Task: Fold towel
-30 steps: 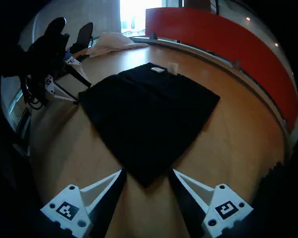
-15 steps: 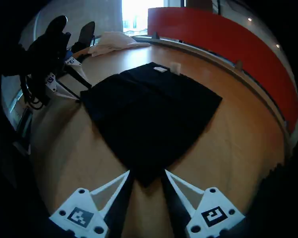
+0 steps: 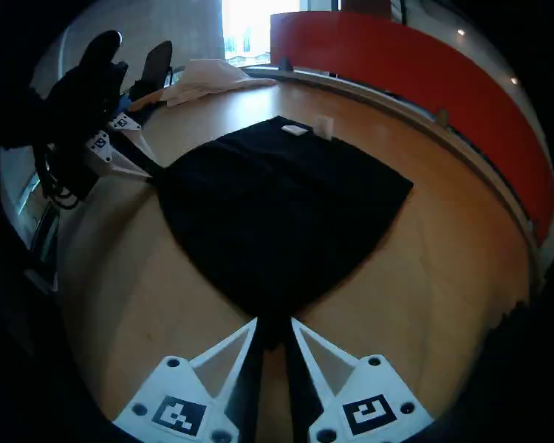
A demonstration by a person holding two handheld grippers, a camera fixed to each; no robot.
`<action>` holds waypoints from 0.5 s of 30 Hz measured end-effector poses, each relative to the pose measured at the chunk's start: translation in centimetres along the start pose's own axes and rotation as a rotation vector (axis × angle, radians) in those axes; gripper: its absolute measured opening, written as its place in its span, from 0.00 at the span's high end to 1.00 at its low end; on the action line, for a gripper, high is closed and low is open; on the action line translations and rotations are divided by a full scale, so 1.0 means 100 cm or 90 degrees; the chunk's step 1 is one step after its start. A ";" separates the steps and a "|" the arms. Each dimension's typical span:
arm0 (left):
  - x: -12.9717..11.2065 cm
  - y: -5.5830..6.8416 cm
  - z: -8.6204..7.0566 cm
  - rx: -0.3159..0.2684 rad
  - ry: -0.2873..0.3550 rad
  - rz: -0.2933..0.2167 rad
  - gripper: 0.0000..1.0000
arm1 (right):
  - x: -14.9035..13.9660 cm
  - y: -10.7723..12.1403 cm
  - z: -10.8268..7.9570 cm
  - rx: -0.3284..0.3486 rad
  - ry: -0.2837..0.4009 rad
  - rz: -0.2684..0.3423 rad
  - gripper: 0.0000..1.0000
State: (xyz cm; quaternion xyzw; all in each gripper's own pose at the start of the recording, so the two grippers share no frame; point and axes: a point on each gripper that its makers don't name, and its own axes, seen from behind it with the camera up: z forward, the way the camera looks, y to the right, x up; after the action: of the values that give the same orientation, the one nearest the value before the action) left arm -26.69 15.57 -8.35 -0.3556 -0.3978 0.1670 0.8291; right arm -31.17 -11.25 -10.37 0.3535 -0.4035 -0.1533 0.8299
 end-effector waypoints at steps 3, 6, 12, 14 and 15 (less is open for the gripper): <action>0.000 0.001 0.000 0.004 -0.003 -0.005 0.87 | 0.000 -0.001 0.000 -0.002 0.001 0.002 0.84; 0.001 0.001 -0.002 0.006 -0.006 -0.011 0.87 | 0.002 -0.002 -0.001 -0.003 0.005 0.001 0.84; 0.008 0.002 -0.011 0.005 0.004 -0.037 0.88 | 0.011 -0.002 -0.008 -0.009 0.022 0.010 0.84; 0.013 0.001 -0.016 0.008 0.011 -0.044 0.88 | 0.017 0.000 -0.012 -0.013 0.030 0.012 0.84; 0.015 0.000 -0.019 0.011 0.015 -0.047 0.88 | 0.021 0.000 -0.015 -0.015 0.034 0.013 0.84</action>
State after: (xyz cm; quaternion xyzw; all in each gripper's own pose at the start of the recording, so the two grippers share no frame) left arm -24.30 15.56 -8.32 -0.3355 -0.3995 0.1353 0.8423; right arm -28.75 -11.65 -9.80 0.3434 -0.3826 -0.1400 0.8462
